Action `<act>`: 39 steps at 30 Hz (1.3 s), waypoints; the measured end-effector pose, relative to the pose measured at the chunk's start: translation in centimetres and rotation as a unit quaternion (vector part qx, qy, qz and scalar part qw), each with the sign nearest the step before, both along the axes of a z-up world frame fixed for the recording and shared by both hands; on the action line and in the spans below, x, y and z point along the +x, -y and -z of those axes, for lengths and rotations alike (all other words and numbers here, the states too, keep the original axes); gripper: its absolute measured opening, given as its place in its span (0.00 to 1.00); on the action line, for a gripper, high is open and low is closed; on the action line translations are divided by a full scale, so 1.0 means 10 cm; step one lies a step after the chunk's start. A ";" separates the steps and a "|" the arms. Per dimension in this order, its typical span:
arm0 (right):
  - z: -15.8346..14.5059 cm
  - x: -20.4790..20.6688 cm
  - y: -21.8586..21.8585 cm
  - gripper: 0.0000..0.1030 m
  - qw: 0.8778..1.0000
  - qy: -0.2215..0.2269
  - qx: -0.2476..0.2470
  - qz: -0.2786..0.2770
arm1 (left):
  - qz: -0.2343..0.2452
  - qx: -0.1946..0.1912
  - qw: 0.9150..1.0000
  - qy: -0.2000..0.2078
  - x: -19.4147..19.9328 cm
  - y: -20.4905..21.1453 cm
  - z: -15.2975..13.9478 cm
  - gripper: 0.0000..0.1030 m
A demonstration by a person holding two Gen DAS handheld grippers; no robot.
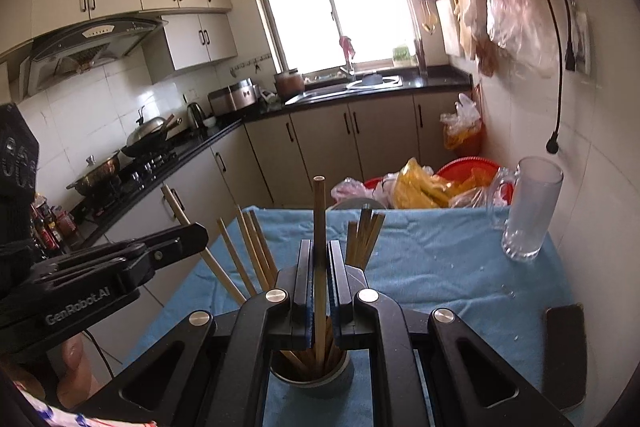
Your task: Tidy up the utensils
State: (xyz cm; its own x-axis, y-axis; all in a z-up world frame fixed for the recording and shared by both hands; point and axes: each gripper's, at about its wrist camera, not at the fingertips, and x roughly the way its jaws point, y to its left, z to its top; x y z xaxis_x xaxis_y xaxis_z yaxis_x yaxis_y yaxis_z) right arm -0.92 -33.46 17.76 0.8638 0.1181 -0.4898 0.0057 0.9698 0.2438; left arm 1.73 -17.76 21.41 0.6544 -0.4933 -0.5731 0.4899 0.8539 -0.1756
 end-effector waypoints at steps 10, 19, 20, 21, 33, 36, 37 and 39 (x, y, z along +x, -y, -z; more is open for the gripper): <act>0.29 0.07 0.00 0.07 1.000 -0.030 0.008 0.004 | -0.003 0.018 1.000 -0.009 -0.06 -0.04 0.21 0.06; 0.31 0.09 -0.03 0.07 0.999 -0.031 -0.002 0.009 | -0.024 0.030 0.999 -0.019 -0.03 -0.11 0.37 0.07; 0.31 0.09 -0.03 0.07 0.999 -0.031 -0.002 0.009 | -0.024 0.030 0.999 -0.020 -0.03 -0.12 0.37 0.07; 0.31 0.09 -0.02 0.07 0.999 -0.031 -0.002 0.010 | -0.024 0.030 0.999 -0.020 -0.03 -0.12 0.37 0.07; 0.25 0.02 0.01 0.43 0.999 -0.027 0.007 0.027 | -0.041 0.048 0.998 0.005 -0.24 -0.22 0.30 0.42; 0.20 -0.04 0.01 0.48 0.999 -0.022 0.008 0.032 | -0.047 0.049 0.998 0.009 -0.31 -0.26 0.27 0.45; 0.18 -0.07 0.01 0.50 0.999 -0.021 0.009 0.034 | -0.049 0.051 0.997 0.011 -0.33 -0.28 0.26 0.45; 0.13 -0.15 0.02 0.53 0.999 -0.017 0.010 0.039 | -0.051 0.053 0.997 0.015 -0.39 -0.31 0.24 0.45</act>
